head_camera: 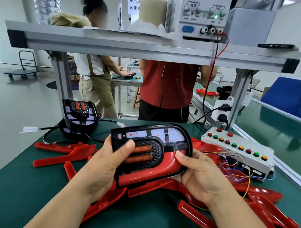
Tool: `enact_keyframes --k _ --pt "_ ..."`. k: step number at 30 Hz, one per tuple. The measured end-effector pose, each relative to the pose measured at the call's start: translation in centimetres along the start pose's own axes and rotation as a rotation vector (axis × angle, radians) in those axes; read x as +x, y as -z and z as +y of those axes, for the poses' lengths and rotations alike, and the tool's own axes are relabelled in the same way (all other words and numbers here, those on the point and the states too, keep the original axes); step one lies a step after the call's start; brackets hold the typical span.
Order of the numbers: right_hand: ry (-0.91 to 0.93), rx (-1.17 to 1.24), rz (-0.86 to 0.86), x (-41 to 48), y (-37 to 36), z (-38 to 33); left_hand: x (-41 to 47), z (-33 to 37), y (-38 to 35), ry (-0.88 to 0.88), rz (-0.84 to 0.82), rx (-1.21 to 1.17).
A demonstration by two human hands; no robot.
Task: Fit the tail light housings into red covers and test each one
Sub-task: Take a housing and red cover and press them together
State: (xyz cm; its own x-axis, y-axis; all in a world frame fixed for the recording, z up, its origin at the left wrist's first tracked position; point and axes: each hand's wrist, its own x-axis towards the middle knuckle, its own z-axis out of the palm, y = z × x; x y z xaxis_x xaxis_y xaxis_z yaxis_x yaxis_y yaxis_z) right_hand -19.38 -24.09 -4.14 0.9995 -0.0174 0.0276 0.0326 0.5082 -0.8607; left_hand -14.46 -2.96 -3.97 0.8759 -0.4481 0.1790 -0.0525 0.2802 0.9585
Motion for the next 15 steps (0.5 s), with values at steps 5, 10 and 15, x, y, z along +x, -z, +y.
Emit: enact_keyframes --k 5,10,15 --pt "0.041 0.032 0.061 -0.05 -0.09 -0.29 -0.49 -0.44 0.46 -0.071 -0.087 0.369" --pt "0.084 0.042 -0.008 -0.23 -0.27 -0.14 -0.52 -0.50 -0.13 -0.195 0.032 0.405" --pt "0.043 0.114 -0.057 -0.48 -0.10 -0.30 -0.70 -0.39 -0.11 -0.222 -0.020 0.388"
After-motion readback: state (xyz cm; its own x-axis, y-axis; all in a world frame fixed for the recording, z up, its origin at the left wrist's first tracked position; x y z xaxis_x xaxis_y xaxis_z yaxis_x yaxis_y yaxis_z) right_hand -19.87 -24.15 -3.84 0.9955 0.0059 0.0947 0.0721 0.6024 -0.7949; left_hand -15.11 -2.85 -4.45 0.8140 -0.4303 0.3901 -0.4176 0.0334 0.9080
